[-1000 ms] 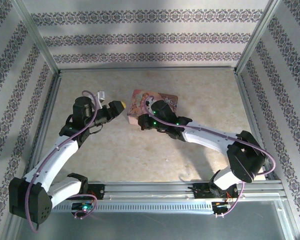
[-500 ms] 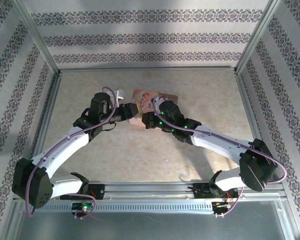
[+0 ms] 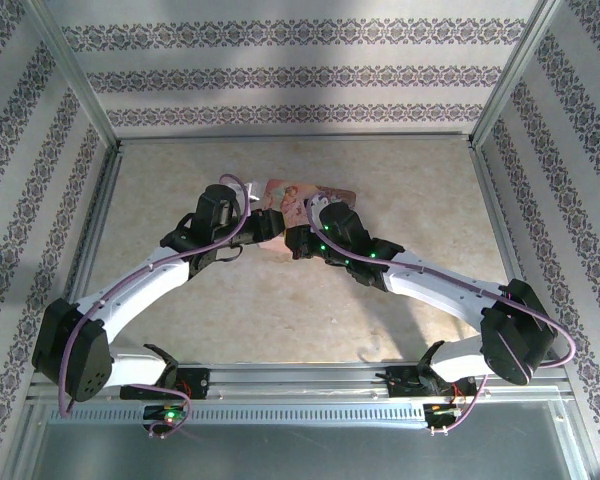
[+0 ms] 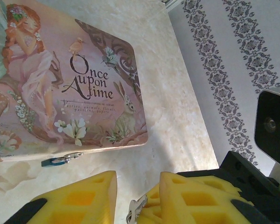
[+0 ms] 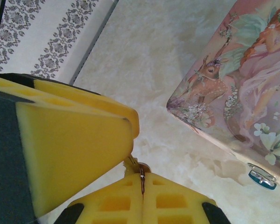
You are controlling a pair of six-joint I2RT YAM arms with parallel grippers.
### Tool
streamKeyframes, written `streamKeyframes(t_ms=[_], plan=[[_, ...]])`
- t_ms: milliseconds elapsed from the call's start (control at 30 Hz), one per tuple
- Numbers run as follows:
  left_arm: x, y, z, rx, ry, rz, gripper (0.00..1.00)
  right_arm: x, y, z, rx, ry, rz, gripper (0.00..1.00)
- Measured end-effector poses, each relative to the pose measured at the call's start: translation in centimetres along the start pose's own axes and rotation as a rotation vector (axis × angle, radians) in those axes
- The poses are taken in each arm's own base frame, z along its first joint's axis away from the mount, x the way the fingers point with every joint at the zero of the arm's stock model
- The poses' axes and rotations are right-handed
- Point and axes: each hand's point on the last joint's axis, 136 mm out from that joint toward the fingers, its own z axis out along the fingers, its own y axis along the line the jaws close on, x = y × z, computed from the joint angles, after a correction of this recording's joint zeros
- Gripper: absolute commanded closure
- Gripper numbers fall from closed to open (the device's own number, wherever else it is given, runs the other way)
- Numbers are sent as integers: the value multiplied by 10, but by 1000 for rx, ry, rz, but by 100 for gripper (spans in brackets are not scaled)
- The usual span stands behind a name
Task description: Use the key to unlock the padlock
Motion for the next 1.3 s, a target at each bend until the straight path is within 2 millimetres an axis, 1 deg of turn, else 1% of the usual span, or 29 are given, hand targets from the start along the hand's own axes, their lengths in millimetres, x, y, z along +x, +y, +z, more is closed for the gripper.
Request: streamKeyframes(t_ms=[300,733,833,867,933,1000,1100,1200,1300], plan=[[2,3,4,-9,8,0,78,0,0,0,0,-1,0,100],[1,4,3,-20,-3,21,98,-1,0,0,-1,-3,0,100],[-1,2,1,-16,-11,37,100,-4,0,-3,-11,-7,4,100],[-2,0,-1,-12,-15,45,100,-6,1,-5,-20,-8,5,99],[-5,-5,-6,0,-29,66,100,-9,4,-10,-49,-16,6,88],[-7,-12,-12,11,-46,91,100,-12,6,-16,-74,-22,9,81],[-16,-17,-22,14,-87,129,100,-18,4,-28,-106,-36,16,72],[-23,-22,-32,23,-119,169,100,-26,4,-42,-149,-61,22,65],[-30,-29,-43,37,-149,217,100,-35,8,-58,-219,-102,24,58]])
